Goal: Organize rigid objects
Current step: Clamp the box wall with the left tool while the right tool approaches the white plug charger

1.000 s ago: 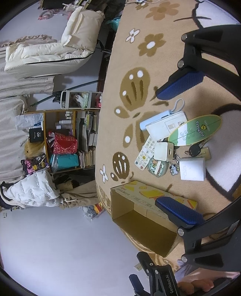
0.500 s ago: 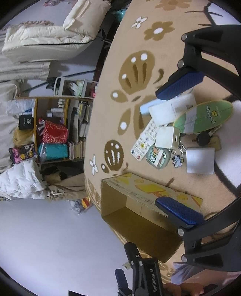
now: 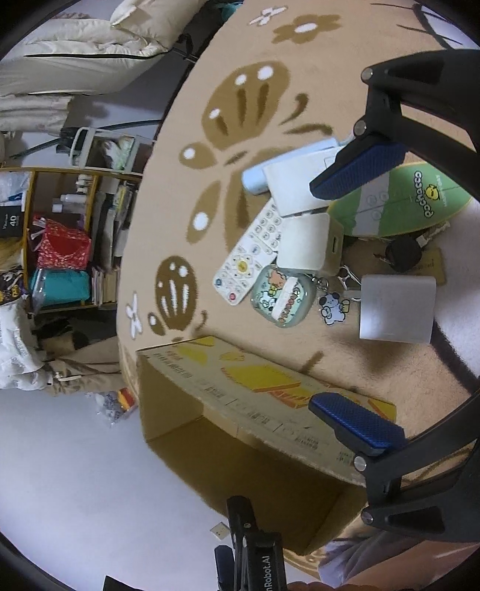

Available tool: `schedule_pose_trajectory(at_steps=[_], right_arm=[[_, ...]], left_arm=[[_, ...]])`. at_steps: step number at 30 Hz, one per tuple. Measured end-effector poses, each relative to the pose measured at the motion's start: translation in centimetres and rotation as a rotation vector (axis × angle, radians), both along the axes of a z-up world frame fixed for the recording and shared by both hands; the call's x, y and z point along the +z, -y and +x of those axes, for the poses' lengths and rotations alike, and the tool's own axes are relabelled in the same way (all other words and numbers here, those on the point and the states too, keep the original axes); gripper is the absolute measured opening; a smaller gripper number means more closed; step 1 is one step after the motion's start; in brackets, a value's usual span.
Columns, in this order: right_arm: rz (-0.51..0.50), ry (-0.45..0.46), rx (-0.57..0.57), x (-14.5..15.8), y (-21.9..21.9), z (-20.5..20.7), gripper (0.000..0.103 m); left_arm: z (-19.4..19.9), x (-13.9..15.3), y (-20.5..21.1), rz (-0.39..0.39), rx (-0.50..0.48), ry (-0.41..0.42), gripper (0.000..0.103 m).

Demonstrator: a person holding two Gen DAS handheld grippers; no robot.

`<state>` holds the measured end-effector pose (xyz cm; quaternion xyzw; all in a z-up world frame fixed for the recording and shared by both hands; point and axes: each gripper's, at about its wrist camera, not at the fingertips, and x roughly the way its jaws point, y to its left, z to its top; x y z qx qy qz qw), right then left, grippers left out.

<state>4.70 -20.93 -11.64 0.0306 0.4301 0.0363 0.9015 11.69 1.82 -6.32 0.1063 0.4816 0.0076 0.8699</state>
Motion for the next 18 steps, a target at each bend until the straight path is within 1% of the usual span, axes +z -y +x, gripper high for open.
schedule_pose_trajectory(at_steps=[3,7,14,16,18], right_arm=[[-0.009,-0.004,0.003,-0.5,-0.2,0.2,0.103],[-0.01,-0.022,0.003,-1.1,-0.3,0.4,0.103],[0.0,-0.068,0.018,-2.6,-0.7,0.5,0.103],[-0.006,-0.08,0.023,-3.0,-0.9,0.5,0.103],[-0.011,-0.086,0.025,-3.3,-0.9,0.5,0.103]], left_arm=[[0.5,-0.9,-0.3,0.016,0.014,-0.046,0.102],[0.8,-1.6,-0.7,0.016,0.027,-0.077,0.102],[1.1,-3.6,-1.2,0.07,0.052,-0.159,0.102],[1.2,-4.0,-1.4,0.079,0.061,-0.18,0.098],[1.4,-4.7,-1.7,0.079,0.072,-0.216,0.084]])
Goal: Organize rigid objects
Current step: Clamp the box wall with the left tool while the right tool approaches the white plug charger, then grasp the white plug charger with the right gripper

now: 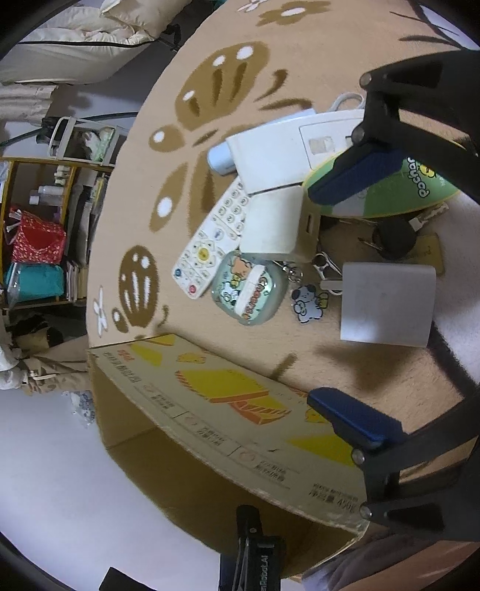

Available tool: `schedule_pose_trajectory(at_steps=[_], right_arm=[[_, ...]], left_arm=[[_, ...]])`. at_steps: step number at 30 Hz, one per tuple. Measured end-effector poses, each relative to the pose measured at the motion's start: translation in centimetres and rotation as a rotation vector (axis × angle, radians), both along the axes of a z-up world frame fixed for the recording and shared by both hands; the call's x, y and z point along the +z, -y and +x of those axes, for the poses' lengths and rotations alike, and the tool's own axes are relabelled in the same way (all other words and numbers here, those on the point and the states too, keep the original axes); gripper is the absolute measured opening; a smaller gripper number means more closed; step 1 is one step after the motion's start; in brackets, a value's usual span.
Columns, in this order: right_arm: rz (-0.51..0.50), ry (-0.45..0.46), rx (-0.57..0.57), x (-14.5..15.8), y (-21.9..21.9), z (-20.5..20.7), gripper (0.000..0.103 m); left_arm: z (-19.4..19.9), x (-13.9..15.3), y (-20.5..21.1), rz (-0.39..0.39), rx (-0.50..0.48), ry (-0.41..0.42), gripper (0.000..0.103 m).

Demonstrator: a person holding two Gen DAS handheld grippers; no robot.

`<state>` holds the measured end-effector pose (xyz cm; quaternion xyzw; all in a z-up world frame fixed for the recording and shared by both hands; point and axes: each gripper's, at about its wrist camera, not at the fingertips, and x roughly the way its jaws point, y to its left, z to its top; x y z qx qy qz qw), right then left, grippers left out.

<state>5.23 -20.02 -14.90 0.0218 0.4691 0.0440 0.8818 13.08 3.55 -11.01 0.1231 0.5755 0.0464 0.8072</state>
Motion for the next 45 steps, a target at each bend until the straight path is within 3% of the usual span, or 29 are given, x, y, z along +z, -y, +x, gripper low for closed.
schedule_pose_trajectory(at_steps=[8,11,15,19,24,26,29,45], right_arm=[[0.003,-0.063,-0.004,-1.4,0.2,0.0,0.095],[0.011,-0.087,-0.006,-1.9,0.3,0.0,0.095],[0.021,-0.118,-0.002,-2.7,0.2,0.1,0.095],[0.0,-0.146,0.011,-3.4,-0.1,0.0,0.077],[0.004,-0.187,0.005,-4.1,0.1,0.0,0.072],[-0.003,-0.183,0.007,-4.0,0.0,-0.1,0.063],[-0.001,-0.172,0.004,-3.8,0.1,-0.2,0.06],[0.045,-0.027,0.024,0.8,-0.9,0.3,0.058]], left_arm=[[0.3,-1.7,-1.2,-0.04,0.058,-0.09,0.046],[0.1,-2.0,-1.2,-0.025,0.06,-0.1,0.038],[0.3,-2.5,-1.3,-0.018,0.077,-0.123,0.037],[0.2,-2.8,-1.0,-0.011,0.063,-0.129,0.03],[0.0,-2.8,-0.8,-0.043,0.048,-0.136,0.013],[0.0,-2.8,-0.9,-0.048,0.049,-0.136,0.013],[0.0,-2.8,-1.0,-0.057,0.055,-0.135,0.013],[-0.1,-2.7,-0.5,-0.046,0.066,-0.142,0.013]])
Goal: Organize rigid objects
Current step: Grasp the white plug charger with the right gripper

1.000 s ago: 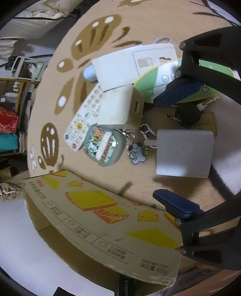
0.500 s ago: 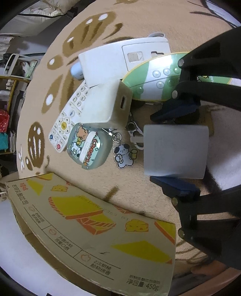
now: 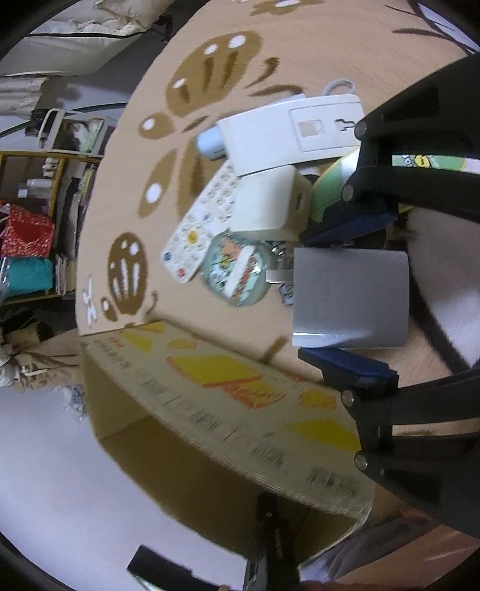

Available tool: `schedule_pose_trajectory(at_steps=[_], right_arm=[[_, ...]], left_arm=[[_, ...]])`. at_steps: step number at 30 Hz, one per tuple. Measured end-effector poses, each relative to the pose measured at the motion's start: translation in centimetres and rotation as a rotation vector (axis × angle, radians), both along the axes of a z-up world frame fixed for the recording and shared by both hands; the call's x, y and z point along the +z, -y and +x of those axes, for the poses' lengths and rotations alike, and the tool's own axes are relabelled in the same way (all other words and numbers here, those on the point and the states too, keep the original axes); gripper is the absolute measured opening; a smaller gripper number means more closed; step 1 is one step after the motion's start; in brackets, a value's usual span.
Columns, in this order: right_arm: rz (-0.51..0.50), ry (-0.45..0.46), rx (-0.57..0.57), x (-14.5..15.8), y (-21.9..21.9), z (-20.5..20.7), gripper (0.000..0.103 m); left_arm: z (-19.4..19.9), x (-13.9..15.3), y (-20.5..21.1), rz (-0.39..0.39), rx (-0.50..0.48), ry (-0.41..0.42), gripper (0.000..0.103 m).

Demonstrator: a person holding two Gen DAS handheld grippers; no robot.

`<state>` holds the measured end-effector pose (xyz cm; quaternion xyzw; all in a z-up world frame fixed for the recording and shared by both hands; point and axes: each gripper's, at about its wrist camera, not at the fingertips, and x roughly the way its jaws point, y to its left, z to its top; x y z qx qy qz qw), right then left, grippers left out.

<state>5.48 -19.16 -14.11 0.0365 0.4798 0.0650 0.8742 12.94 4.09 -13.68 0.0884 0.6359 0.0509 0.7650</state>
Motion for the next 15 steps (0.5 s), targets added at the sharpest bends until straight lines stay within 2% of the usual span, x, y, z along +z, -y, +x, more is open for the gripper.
schedule_pose_trajectory(at_steps=[8,15], right_arm=[[0.005,0.063,0.006,2.4,-0.1,0.8,0.058],[0.036,0.063,0.005,2.7,0.4,1.0,0.058]], left_arm=[[-0.2,0.1,0.3,0.003,-0.006,0.007,0.013],[-0.1,0.1,0.2,0.002,-0.004,0.006,0.013]])
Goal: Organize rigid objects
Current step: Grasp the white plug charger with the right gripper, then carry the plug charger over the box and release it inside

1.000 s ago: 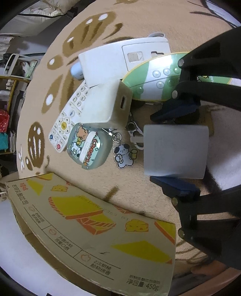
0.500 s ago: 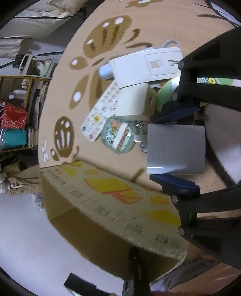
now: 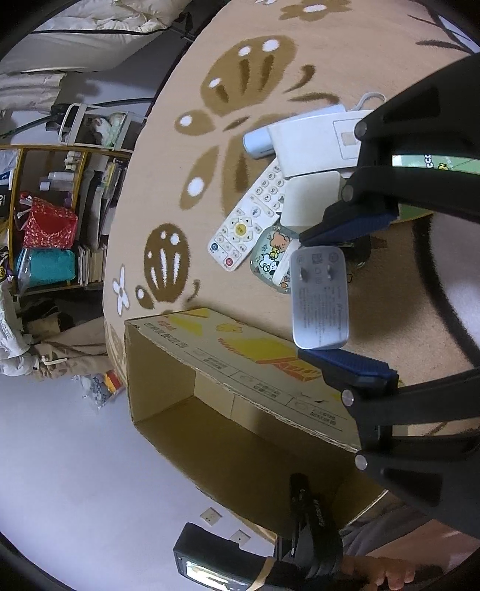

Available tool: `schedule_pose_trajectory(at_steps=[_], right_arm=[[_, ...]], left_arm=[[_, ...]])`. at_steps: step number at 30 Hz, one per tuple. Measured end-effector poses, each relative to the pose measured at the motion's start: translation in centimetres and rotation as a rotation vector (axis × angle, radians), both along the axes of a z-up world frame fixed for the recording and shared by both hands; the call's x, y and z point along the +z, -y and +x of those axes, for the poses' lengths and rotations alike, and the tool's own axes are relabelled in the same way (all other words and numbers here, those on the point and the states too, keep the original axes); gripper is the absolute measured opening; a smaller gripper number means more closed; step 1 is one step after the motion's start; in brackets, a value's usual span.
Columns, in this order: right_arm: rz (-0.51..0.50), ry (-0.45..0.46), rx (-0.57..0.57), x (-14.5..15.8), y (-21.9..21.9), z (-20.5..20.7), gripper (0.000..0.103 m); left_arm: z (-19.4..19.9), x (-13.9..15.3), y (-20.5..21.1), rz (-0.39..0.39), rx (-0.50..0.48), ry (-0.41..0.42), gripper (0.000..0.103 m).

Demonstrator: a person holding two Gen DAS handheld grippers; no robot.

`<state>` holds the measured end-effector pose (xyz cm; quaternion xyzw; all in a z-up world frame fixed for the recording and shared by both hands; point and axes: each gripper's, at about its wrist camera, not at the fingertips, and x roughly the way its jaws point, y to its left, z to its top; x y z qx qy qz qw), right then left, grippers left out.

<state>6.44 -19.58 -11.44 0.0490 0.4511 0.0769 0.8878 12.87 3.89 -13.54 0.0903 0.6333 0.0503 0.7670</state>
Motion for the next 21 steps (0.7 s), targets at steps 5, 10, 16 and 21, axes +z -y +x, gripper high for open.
schedule_pose_trajectory(at_steps=[5,10,16,21], right_arm=[[0.088,-0.004,-0.029,0.9,1.8,0.6,0.058],[0.101,-0.013,-0.049,1.3,3.1,1.4,0.058],[0.117,-0.004,-0.067,2.1,3.9,1.8,0.058],[0.106,0.05,-0.031,4.6,3.0,2.6,0.058]], left_arm=[[0.1,0.0,-0.2,-0.005,0.004,-0.001,0.013],[0.0,0.0,-0.3,-0.002,0.004,0.003,0.014],[-0.1,0.1,-0.4,-0.01,0.009,0.003,0.014],[-0.1,0.1,-0.4,-0.008,0.008,0.004,0.014]])
